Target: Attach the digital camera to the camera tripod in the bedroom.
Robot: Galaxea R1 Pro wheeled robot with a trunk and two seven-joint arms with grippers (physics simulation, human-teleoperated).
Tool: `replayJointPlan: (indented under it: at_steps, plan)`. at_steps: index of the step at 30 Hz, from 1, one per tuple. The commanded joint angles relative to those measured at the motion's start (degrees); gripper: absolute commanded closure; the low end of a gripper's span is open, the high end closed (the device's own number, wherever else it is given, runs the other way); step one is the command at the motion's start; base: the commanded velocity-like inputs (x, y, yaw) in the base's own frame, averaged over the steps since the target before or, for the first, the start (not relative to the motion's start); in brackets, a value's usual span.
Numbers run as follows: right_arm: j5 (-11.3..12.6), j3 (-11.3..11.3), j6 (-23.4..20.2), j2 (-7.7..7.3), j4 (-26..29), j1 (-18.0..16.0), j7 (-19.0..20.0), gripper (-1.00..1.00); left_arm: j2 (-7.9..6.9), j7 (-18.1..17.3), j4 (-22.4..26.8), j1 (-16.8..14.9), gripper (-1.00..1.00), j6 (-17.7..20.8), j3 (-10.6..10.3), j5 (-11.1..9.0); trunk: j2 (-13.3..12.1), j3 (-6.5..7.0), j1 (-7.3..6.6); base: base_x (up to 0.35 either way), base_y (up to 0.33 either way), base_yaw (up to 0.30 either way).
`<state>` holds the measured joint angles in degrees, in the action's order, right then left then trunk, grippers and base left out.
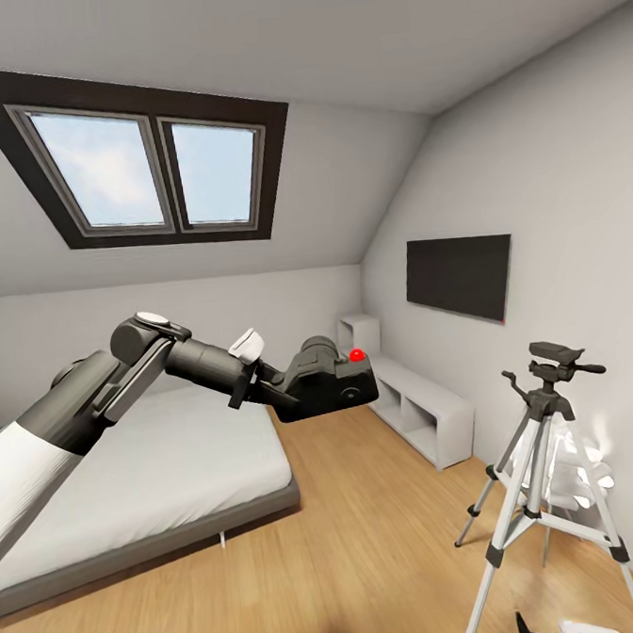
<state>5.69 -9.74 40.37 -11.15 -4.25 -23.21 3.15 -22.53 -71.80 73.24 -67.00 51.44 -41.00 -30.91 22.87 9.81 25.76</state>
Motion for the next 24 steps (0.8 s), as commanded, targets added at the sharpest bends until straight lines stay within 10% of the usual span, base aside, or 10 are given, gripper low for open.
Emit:
replayJointPlan:
  at_steps: [1, 24]
  plan:
    - [0.55, 0.08, -0.72, -0.01, -0.23, 0.15, 0.11, -1.00, -0.05, 0.05, -0.02, -0.06, 1.00, 0.45, -0.13, -0.38, 0.05, -0.03, 0.03, 0.000, 0.000, 0.000]
    - [0.54, 0.16, -20.51, -0.01, -0.23, 12.50, -4.86, -1.00, -0.04, 0.14, -0.91, -0.05, 1.00, 2.79, -0.13, -0.31, 0.05, -0.03, 0.03, 0.000, 0.000, 0.000]
